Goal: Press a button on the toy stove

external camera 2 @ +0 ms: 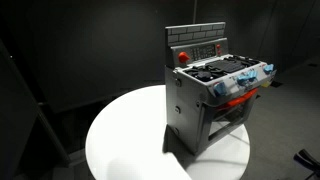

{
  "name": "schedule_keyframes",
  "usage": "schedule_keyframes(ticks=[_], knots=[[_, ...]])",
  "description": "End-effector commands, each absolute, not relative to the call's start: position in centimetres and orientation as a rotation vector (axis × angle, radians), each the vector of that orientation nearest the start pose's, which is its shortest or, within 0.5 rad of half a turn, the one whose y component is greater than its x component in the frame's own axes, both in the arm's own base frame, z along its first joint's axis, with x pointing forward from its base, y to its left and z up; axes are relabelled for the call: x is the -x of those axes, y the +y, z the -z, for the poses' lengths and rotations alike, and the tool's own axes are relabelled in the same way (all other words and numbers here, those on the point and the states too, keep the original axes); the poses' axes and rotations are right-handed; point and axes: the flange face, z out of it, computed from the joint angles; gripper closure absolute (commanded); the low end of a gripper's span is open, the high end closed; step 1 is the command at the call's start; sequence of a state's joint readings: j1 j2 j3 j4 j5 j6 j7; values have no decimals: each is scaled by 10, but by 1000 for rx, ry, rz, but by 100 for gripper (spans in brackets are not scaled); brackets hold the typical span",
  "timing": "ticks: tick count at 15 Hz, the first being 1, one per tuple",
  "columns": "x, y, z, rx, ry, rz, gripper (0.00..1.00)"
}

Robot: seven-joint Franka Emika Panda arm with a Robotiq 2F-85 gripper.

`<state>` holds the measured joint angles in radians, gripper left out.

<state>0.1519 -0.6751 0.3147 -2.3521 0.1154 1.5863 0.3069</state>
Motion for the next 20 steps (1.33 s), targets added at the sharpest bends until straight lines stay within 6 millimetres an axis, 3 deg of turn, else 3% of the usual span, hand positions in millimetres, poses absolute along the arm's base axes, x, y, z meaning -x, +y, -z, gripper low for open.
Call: schedule_keyframes(ticks=[1, 7, 12, 20], knots=[[-293, 183, -545, 3251, -121, -130, 0], [-322, 176, -554, 3283, -9, -13, 0], [-375, 159, -573, 3289, 158, 135, 0], [-462, 117, -592, 3203, 427, 302, 0]])
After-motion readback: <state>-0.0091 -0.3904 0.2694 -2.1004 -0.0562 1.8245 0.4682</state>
